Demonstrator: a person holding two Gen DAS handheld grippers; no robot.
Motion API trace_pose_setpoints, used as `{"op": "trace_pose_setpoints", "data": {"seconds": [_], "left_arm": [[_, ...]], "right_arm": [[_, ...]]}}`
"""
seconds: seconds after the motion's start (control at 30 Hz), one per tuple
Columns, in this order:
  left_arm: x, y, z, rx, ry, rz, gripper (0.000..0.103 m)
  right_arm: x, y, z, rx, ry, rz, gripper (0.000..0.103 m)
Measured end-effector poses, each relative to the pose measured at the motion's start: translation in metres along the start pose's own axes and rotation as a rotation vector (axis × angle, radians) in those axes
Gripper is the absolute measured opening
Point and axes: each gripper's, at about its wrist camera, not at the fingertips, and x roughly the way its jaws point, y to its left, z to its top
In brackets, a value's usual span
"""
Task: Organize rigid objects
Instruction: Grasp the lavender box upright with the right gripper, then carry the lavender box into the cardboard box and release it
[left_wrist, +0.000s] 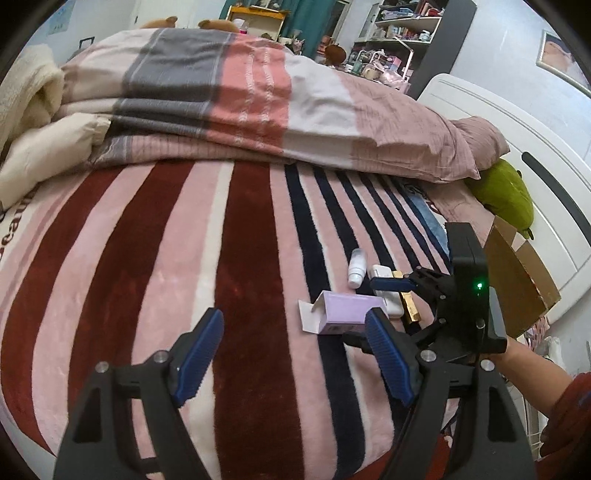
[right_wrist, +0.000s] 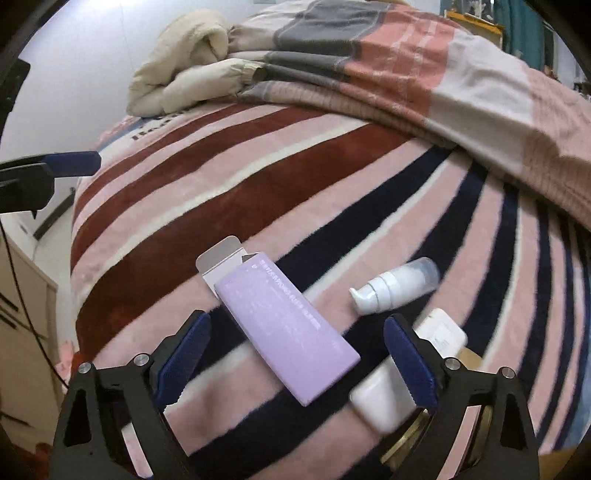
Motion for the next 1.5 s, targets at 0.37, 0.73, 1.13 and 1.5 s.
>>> {"op": "trace_pose_setpoints", "data": {"seconds": [0.37, 0.73, 1.13, 1.5], "left_arm": [[-0.007, -0.008, -0.001, 0.008, -0.005, -0.005, 0.076], [-0.016, -0.028, 0.007, 0.015, -0.006, -0.073, 0.076], [-0.029, -0.144, 0.046, 0.165, -0.076, -0.294, 0.051], [0.013, -0.263, 0.072, 0.315, -0.021, -0.394, 0.051]], "right_arm": [[0.000, 0.019, -0.008, 0.012, 0.078, 0.169, 0.075], [-0.035, 0.036, 0.007, -0.035, -0.014, 0.056, 0.033], [-0.183, 0.040, 0.009, 0.000, -0.218, 0.072, 0.033], [-0.256, -0.035, -0.032, 0.156, -0.258, -0.031, 0.033]]}}
